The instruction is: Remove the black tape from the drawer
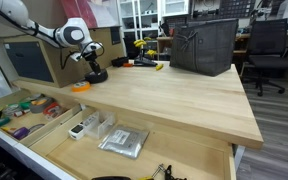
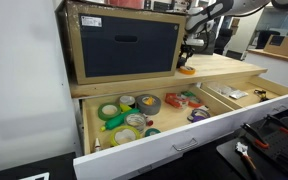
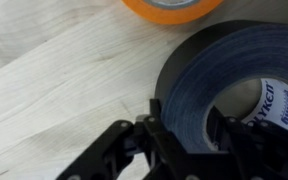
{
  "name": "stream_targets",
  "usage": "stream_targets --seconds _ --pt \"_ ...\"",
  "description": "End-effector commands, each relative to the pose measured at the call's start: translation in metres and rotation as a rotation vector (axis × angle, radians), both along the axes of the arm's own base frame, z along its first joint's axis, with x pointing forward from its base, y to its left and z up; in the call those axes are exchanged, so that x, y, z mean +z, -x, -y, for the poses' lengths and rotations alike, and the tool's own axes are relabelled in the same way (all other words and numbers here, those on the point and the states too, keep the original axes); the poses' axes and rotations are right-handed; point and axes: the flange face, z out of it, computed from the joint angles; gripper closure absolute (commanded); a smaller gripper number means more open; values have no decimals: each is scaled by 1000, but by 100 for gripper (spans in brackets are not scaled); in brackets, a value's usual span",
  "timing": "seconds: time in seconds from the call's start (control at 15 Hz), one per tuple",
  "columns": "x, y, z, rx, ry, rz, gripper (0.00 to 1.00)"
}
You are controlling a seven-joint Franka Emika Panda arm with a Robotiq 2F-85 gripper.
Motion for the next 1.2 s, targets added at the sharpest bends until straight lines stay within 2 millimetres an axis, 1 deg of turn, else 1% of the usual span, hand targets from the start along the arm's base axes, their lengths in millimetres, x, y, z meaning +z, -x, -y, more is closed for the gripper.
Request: stream_targets --seconds 0.0,0.2,0.33,0.73,0.87,1.0,1.13 --pt "2 0 -13 33 -20 28 81" --pt "10 -1 -15 36 -33 36 81" --pt "16 -3 -4 15 -33 36 81" --pt "46 -12 57 -107 -58 44 81" --pt "53 -12 69 -137 -72 44 81" --pt "57 -12 74 -157 -88 38 81" --pt "54 -12 71 -170 -99 21 81"
